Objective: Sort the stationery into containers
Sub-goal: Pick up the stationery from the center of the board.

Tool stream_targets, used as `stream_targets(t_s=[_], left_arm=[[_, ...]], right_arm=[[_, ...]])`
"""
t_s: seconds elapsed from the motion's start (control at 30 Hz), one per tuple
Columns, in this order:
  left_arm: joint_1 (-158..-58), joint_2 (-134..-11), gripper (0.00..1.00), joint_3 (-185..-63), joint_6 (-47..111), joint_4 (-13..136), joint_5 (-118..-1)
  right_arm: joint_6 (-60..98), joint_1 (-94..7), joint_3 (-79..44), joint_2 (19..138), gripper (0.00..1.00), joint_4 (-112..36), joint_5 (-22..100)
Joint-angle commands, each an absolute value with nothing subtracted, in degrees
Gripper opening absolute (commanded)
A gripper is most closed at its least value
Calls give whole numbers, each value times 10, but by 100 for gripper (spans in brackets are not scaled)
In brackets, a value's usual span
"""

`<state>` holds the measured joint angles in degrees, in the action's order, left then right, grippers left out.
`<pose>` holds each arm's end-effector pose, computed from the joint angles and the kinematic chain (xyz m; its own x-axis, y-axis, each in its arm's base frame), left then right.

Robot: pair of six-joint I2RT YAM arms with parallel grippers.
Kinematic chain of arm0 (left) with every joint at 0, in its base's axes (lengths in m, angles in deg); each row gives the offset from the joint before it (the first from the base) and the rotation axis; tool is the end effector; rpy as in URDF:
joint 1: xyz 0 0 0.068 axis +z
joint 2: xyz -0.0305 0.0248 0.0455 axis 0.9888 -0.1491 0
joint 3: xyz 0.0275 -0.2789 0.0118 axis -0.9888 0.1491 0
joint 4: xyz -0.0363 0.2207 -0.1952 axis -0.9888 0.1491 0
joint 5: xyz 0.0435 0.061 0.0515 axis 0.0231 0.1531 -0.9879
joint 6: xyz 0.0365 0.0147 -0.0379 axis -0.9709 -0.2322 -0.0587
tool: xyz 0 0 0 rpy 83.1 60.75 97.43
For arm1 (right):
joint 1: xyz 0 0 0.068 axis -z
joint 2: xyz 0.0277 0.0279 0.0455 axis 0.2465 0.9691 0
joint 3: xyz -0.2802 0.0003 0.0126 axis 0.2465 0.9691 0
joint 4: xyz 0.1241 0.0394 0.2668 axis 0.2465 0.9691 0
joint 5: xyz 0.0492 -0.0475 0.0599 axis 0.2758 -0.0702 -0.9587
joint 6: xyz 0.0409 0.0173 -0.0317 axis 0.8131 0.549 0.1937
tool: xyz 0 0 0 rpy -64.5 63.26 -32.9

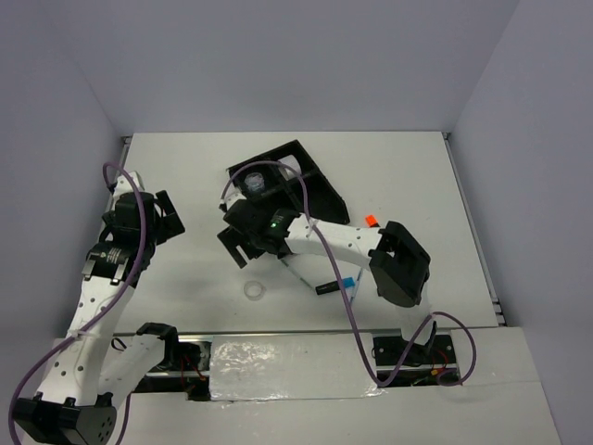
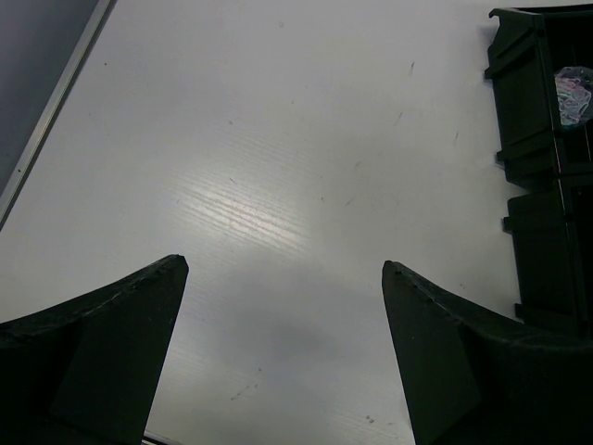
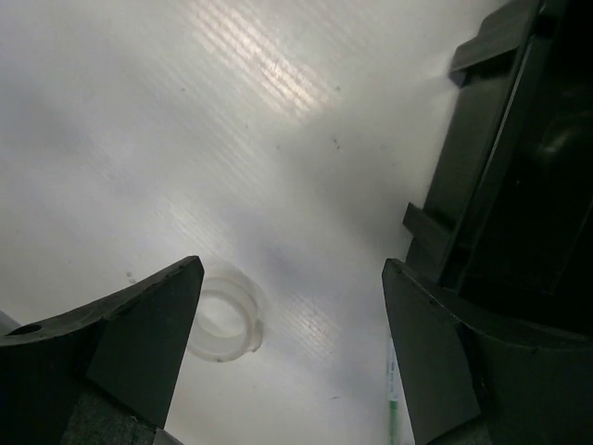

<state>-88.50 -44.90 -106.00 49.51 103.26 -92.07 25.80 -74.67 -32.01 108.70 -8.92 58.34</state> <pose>0.1997 -0.0096 0.3467 -0.3671 -0.3952 -0.8421 -0.4629 0.8628 -0.2032 0.2398 0.4077 0.2349 -0.5609 -0.5199 -0.6443 -0.6796 0.7336 -0.0004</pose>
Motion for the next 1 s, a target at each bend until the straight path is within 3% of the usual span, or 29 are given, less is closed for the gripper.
stream_targets(t_s=[0.0,0.4,0.97], left_arm=[[-881,-442,99,-1058,497,1023,-931],[-880,-449,99,-1058,495,1022,-926],[-880,-452,99,-1056,490,1017,-915]], right_arm=[[286,-764,-306,1088,86,-93,593],[301,-806,-208,1058,83,-140,480],[289,-820,-239,1130,83,-115,548]])
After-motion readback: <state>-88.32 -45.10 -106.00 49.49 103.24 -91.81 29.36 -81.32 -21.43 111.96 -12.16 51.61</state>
